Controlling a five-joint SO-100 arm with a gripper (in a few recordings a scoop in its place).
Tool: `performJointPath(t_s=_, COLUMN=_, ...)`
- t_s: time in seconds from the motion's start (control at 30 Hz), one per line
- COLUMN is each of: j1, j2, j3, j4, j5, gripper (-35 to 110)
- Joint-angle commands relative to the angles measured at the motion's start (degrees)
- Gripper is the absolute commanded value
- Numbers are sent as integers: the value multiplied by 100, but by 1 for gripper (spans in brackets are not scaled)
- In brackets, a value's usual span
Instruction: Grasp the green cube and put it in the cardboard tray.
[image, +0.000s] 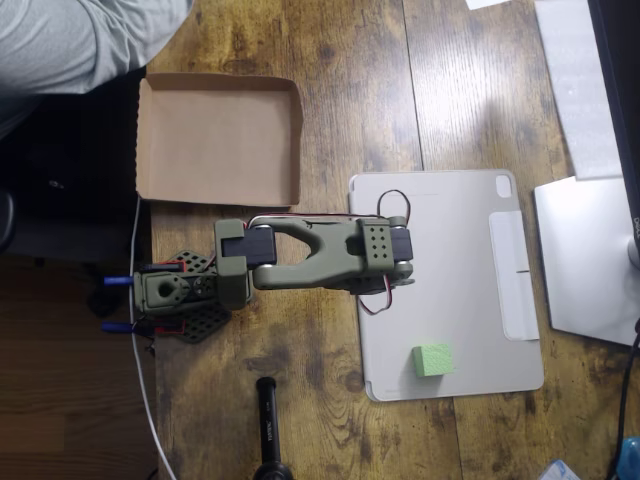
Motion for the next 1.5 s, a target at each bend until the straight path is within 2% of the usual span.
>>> performJointPath(t_s=0.0, j1=-545, j2=281, j3=272, j4=-220, j5=-501, gripper=0)
performJointPath(t_s=0.47, j1=-527, j2=272, j3=211, j4=-229, j5=-519, gripper=0)
performJointPath(t_s=0.77, j1=308, j2=272, j3=-888, j4=-290, j5=-615, gripper=0)
performJointPath(t_s=1.07, j1=1485, j2=211, j3=-1477, j4=-2268, j5=-343, gripper=0)
performJointPath(t_s=1.33, j1=2206, j2=-835, j3=-3586, j4=-2224, j5=-501, gripper=0)
performJointPath(t_s=1.47, j1=2162, j2=-1239, j3=-4562, j4=-1380, j5=-650, gripper=0)
